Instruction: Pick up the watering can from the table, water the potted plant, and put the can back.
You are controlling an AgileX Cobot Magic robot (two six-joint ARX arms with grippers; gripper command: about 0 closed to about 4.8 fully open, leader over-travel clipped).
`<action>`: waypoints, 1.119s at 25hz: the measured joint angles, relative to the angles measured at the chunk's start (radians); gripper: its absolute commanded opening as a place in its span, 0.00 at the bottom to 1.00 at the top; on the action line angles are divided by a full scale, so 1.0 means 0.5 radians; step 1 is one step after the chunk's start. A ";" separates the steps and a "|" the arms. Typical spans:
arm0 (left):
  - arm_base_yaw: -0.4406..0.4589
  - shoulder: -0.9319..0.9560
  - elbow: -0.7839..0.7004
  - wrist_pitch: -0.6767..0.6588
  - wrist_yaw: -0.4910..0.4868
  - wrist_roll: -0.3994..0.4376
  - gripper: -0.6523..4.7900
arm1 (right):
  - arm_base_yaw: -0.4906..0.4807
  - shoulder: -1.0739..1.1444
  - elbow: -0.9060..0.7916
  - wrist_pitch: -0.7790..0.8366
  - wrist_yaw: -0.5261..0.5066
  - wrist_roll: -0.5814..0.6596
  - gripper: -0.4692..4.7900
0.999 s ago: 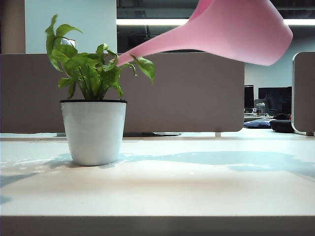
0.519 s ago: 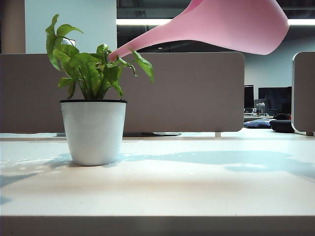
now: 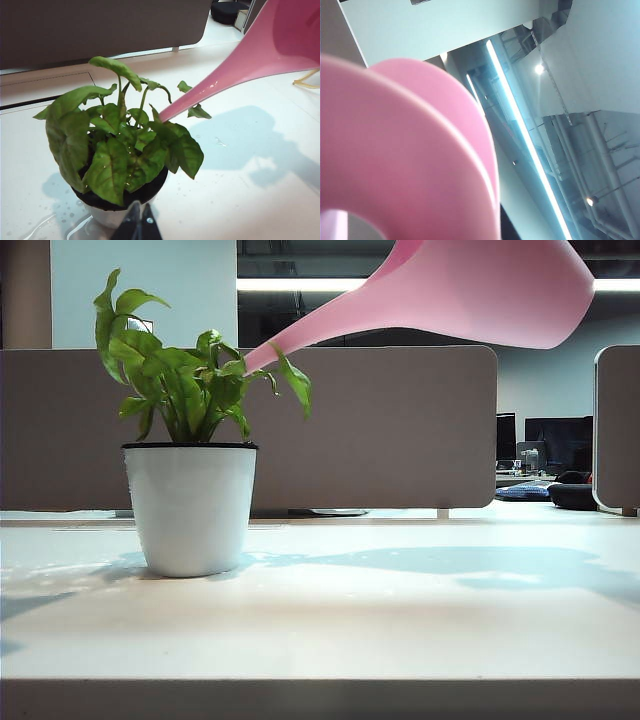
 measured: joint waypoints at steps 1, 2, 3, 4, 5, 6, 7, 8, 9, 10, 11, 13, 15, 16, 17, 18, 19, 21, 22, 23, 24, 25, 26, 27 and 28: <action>0.000 0.000 0.000 0.000 0.000 0.000 0.11 | 0.000 0.000 0.000 0.000 0.000 0.000 0.32; 0.000 0.000 0.000 0.000 0.000 0.000 0.11 | 0.000 0.000 0.000 -0.002 0.002 0.003 0.32; 0.000 0.000 0.000 0.000 0.000 0.000 0.11 | 0.000 0.000 0.000 -0.005 0.004 0.012 0.32; 0.000 0.000 0.000 0.000 0.000 0.000 0.11 | 0.000 0.000 0.000 -0.008 0.011 0.026 0.32; 0.000 0.000 0.000 0.000 0.000 0.000 0.11 | 0.000 0.000 0.000 -0.014 0.024 0.035 0.32; 0.000 0.000 0.000 0.000 0.000 0.000 0.11 | 0.001 0.000 0.000 -0.021 0.056 0.043 0.32; 0.000 0.000 0.000 0.000 0.000 0.000 0.11 | 0.001 0.003 0.000 -0.026 0.084 0.048 0.32; 0.000 0.000 0.000 0.000 0.000 0.000 0.11 | 0.001 0.009 0.000 -0.027 0.113 0.050 0.32; 0.000 0.000 0.000 0.000 0.000 0.000 0.11 | 0.001 0.027 0.000 -0.034 0.188 0.072 0.32; -0.001 0.000 0.000 0.001 0.000 0.000 0.11 | 0.001 0.035 0.000 -0.047 0.216 0.095 0.32; 0.000 0.000 0.000 0.001 0.000 0.000 0.11 | -0.001 0.043 0.000 -0.096 0.271 0.203 0.32; 0.000 0.000 0.000 0.001 0.000 0.000 0.11 | -0.001 0.045 0.000 -0.156 0.336 0.410 0.32; -0.001 0.000 0.000 0.001 0.001 0.000 0.11 | -0.001 0.044 0.000 -0.168 0.366 0.529 0.32; -0.001 0.000 0.000 0.001 0.000 0.000 0.11 | -0.001 0.043 0.000 -0.176 0.381 0.586 0.32; -0.001 0.000 0.000 0.001 0.000 0.000 0.11 | -0.001 0.041 0.000 -0.185 0.393 0.628 0.32; 0.000 0.000 0.000 0.001 0.000 0.000 0.11 | -0.001 0.041 0.000 -0.202 0.416 0.673 0.32; 0.000 0.000 0.000 0.001 0.000 0.000 0.11 | -0.001 0.041 0.000 -0.221 0.430 0.706 0.32; -0.001 0.000 0.000 0.001 0.000 0.000 0.11 | -0.005 0.043 0.000 -0.283 0.436 0.777 0.32; -0.001 0.000 0.000 0.001 0.000 0.000 0.11 | -0.017 0.046 0.000 -0.318 0.435 0.822 0.32; -0.001 0.000 0.000 0.001 0.000 0.000 0.11 | -0.027 0.048 -0.001 -0.343 0.434 0.866 0.32; -0.001 0.000 0.000 0.001 0.000 0.000 0.11 | -0.037 0.050 -0.003 -0.375 0.434 0.933 0.32; 0.000 0.000 0.000 0.001 0.000 0.000 0.11 | -0.050 0.050 -0.009 -0.394 0.434 0.999 0.32; 0.000 0.000 0.000 0.001 0.000 0.000 0.11 | -0.085 0.051 -0.027 -0.421 0.443 1.183 0.32; -0.001 0.000 0.000 0.001 0.000 0.000 0.11 | -0.126 0.063 -0.040 -0.431 0.466 1.375 0.32; -0.001 0.000 0.000 0.001 0.000 0.000 0.11 | -0.151 0.068 -0.050 -0.432 0.470 1.476 0.32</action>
